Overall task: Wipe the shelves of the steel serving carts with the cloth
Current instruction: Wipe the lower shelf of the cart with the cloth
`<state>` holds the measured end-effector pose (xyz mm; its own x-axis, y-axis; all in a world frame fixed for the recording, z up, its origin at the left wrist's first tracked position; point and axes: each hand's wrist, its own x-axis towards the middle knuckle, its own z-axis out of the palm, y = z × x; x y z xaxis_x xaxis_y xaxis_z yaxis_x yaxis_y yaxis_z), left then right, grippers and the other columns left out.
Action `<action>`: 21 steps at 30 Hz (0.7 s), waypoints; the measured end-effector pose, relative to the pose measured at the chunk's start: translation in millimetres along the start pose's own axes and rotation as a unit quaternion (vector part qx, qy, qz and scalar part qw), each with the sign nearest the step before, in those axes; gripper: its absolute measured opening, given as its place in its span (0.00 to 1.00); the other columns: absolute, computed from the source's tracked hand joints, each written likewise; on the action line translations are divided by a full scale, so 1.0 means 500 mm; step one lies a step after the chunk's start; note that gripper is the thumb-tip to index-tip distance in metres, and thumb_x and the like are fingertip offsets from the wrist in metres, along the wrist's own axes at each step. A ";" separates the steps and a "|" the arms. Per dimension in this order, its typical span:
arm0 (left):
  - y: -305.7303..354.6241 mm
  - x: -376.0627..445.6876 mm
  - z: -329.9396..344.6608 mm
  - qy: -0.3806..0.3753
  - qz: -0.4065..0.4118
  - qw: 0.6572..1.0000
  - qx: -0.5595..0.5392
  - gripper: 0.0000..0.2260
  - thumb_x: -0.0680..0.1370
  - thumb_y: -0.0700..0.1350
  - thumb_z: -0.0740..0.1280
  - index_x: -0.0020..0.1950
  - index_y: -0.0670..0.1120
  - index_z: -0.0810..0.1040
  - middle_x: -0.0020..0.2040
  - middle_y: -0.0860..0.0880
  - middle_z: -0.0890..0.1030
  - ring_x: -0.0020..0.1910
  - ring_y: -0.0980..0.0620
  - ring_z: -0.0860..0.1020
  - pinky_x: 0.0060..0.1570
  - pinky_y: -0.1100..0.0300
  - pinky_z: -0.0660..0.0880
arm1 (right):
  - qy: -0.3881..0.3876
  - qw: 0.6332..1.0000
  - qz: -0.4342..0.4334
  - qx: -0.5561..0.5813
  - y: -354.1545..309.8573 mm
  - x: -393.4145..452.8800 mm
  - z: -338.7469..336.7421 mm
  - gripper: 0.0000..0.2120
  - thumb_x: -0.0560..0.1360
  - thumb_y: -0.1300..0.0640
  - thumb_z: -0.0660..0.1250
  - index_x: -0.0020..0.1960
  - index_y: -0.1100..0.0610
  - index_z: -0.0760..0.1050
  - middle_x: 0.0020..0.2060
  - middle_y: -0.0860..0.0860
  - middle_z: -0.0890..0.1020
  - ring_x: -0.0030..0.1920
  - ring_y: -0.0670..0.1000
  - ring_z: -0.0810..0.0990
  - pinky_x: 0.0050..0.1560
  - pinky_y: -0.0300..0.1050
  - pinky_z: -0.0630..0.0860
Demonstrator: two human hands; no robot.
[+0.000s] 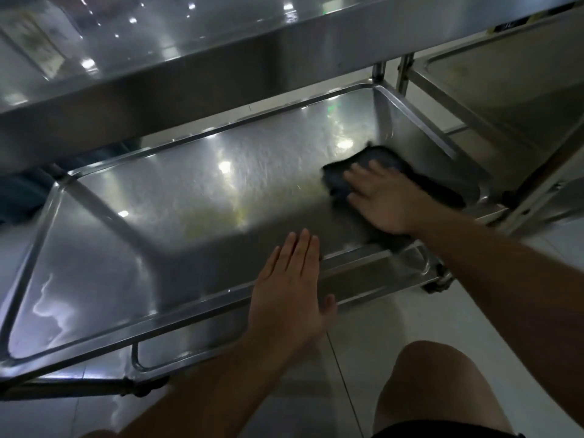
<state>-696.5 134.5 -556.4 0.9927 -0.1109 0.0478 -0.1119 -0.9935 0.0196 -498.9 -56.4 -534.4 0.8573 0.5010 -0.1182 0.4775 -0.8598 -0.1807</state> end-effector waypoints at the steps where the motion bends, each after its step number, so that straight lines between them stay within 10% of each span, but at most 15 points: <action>1: 0.001 0.001 0.000 0.002 -0.003 1.000 0.005 0.45 0.78 0.66 0.60 0.87 0.44 0.50 0.87 0.45 0.50 0.85 0.47 0.49 0.80 0.53 0.41 | -0.004 0.998 -0.057 -0.001 -0.029 -0.020 0.015 0.32 0.83 0.35 0.46 0.84 0.46 0.51 0.82 0.42 0.48 0.83 0.49 0.45 0.80 0.52 0.46; 5: 0.006 0.000 0.001 -0.006 -0.005 1.000 0.002 0.45 0.78 0.65 0.61 0.87 0.44 0.49 0.87 0.45 0.50 0.85 0.48 0.48 0.81 0.52 0.43 | -0.031 0.989 -0.148 0.011 -0.011 -0.068 0.017 0.36 0.78 0.27 0.39 0.83 0.39 0.47 0.78 0.34 0.43 0.79 0.39 0.39 0.78 0.44 0.39; 14: 0.006 -0.008 -0.006 0.011 -0.010 1.000 -0.012 0.44 0.77 0.62 0.65 0.86 0.43 0.55 0.86 0.45 0.54 0.85 0.47 0.52 0.82 0.48 0.54 | 0.045 0.984 0.171 -0.015 0.174 0.110 -0.044 0.35 0.80 0.35 0.43 0.83 0.48 0.53 0.83 0.48 0.53 0.83 0.56 0.49 0.80 0.61 0.45; 21: 0.002 -0.010 -0.006 0.031 -0.005 0.999 -0.008 0.42 0.76 0.60 0.68 0.84 0.41 0.61 0.84 0.43 0.60 0.84 0.45 0.57 0.80 0.46 0.61 | 0.001 0.995 -0.094 -0.026 -0.037 0.102 -0.016 0.30 0.84 0.36 0.46 0.84 0.45 0.52 0.83 0.42 0.53 0.83 0.50 0.50 0.81 0.54 0.49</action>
<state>-701.5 134.3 -553.4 0.9891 -0.0984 0.1098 -0.1030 -0.9940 0.0372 -462.3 -15.8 -529.2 0.7527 0.6529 -0.0849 0.6385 -0.7553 -0.1481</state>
